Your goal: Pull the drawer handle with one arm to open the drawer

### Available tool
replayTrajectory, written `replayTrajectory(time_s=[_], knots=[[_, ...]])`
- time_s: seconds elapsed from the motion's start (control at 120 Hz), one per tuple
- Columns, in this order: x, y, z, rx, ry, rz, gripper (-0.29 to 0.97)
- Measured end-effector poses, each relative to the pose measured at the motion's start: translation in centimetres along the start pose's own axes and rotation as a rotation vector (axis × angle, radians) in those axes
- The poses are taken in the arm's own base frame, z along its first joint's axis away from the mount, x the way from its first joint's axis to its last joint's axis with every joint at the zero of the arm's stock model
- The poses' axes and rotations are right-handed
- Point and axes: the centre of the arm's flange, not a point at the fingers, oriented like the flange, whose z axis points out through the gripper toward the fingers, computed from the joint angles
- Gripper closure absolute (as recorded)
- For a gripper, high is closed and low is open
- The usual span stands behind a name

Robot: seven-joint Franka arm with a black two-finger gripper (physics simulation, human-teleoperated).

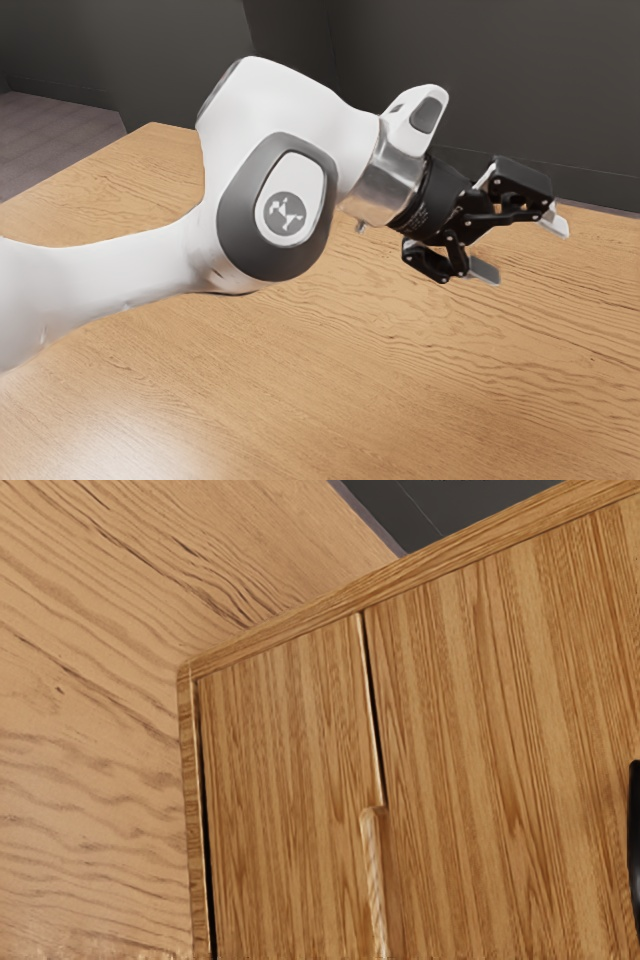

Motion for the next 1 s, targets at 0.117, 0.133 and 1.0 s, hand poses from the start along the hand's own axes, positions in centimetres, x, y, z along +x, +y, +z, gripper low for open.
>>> replayTrajectory(time_s=[0.117, 0.133, 1.0], knots=[[-0.8, 0.5, 0.2, -0.022, 0.005, -0.019, 0.0], [-0.8, 0.7, 0.3, -0.025, 0.007, -0.019, 0.0], [-2.4, 8.1, 5.7, 0.054, -0.086, 0.115, 0.0]])
